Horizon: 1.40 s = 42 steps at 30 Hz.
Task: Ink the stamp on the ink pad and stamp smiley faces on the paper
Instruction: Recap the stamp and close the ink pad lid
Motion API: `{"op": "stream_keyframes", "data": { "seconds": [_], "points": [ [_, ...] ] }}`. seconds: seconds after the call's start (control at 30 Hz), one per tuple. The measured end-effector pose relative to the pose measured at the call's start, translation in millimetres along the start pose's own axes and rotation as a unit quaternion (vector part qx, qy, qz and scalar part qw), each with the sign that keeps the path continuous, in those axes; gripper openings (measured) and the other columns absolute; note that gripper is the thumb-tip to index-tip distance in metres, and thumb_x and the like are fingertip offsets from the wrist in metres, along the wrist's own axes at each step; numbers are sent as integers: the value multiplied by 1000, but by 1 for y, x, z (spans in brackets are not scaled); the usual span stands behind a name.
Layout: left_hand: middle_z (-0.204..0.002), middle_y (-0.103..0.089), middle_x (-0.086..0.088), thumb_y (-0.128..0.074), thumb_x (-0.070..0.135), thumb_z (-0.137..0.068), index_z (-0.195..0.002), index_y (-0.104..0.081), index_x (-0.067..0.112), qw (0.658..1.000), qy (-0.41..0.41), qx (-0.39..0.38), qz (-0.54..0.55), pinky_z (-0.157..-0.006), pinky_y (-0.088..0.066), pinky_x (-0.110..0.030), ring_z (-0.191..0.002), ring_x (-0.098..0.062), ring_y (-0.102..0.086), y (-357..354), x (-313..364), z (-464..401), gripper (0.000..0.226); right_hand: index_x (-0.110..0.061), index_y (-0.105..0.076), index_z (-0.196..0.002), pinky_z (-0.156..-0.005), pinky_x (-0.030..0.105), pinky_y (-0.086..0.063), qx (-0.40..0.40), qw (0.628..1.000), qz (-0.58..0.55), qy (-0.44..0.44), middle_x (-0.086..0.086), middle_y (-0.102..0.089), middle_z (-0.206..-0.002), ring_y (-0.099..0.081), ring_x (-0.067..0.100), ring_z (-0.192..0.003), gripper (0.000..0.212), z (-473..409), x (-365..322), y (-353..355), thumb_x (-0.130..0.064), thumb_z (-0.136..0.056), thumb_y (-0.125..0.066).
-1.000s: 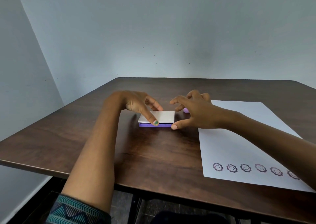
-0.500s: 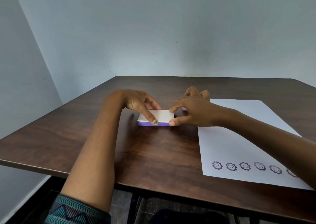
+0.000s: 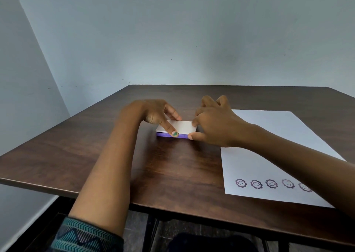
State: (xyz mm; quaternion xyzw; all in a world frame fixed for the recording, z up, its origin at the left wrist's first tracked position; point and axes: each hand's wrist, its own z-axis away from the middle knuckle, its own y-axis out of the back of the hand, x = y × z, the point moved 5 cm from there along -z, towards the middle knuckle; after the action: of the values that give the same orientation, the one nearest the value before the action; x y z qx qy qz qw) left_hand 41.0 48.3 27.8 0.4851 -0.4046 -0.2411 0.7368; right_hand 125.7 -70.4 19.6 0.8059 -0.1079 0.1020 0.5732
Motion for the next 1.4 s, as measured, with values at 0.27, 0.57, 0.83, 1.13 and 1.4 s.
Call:
{"op": "stream_keyframes", "data": {
  "seconds": [0.27, 0.57, 0.83, 1.13, 1.4],
  "points": [
    [-148, -38, 8, -68, 22, -83, -137, -46, 19, 990, -84, 95, 55, -97, -21, -7, -122, 5, -34, -8, -6, 22, 59, -17, -62, -107, -83, 41, -22, 22, 999, -17, -21, 4, -63, -100, -34, 17, -115, 37, 5, 2, 0, -45, -89, -46],
    [-137, -51, 8, -61, 23, -89, -129, -55, 19, 964, -126, 230, -39, -99, -31, -12, -126, -6, -47, -28, -27, 44, 41, -15, -65, -100, -77, 38, -17, 29, 999, -18, -8, 0, -65, -98, -35, 19, -112, 35, 4, 1, 1, -44, -90, -48],
    [-137, -51, 4, -58, 20, -91, -128, -57, 18, 954, -138, 263, -49, -98, -29, -9, -128, -7, -45, -31, -24, 44, 37, -15, -58, -99, -82, 41, -25, 45, 998, -42, -19, 6, -61, -100, -37, 20, -114, 26, 7, -1, 6, -38, -89, -51],
    [-146, -40, 11, -57, 26, -91, -138, -45, 20, 957, -131, 260, -8, -107, -24, -15, -134, -5, -37, -36, -21, 43, 49, -20, -61, -107, -83, 39, -28, 84, 996, -37, -18, 0, -58, -115, -42, 21, -111, 38, 10, 7, 3, -50, -84, -52],
    [-152, -30, 11, -48, 40, -93, -144, -33, 26, 953, -124, 276, -28, -117, -17, -30, -142, -6, -20, -42, -14, 40, 55, -12, -61, -112, -92, 34, -35, 172, 968, -156, -92, 5, -62, -118, -51, 23, -113, 36, 16, 29, 15, -39, -89, -52]
  ]
}}
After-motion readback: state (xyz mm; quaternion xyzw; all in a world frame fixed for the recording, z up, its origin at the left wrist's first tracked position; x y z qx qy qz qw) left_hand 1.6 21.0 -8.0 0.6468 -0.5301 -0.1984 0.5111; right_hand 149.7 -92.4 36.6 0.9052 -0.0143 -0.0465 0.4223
